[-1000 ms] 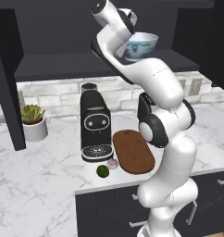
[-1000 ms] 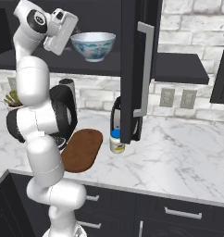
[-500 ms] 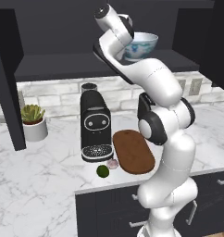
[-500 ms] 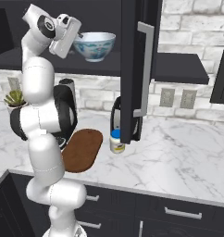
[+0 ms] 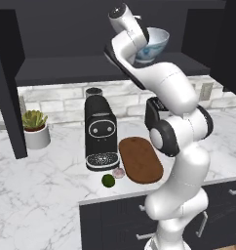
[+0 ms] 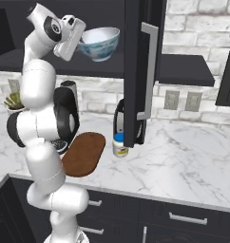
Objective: Open the cabinet. Place the bowl and condiment on the counter. Then place the lime and garlic on the cutting board.
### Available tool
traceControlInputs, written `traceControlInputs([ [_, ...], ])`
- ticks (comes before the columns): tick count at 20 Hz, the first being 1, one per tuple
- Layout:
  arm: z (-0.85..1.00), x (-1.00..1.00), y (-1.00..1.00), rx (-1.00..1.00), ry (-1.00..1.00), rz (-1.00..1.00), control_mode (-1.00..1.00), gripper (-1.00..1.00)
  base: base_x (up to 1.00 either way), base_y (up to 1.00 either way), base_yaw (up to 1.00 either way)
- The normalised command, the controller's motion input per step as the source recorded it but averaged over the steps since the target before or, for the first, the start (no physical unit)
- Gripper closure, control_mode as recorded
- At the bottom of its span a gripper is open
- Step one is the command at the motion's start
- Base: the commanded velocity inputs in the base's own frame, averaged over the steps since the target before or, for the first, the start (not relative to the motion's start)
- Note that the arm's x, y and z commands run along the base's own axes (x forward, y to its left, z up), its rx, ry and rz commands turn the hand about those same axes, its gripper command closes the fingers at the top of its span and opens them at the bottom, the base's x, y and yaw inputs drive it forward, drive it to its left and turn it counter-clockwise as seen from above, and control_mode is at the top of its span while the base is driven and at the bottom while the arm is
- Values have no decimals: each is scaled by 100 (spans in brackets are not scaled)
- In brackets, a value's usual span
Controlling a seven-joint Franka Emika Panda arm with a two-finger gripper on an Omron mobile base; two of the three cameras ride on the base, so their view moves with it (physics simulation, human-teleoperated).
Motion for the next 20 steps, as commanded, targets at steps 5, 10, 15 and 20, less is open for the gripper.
traceControlInputs([
  [5,-30,-96,-1,0,-5,10,-100,100,0,0,0],
  [10,-2,-100,0,0,-2,8,-100,100,0,0,0],
  [15,0,-100,-2,0,0,6,-100,100,0,0,0],
  [20,0,-100,-5,0,5,0,-100,100,0,0,0],
])
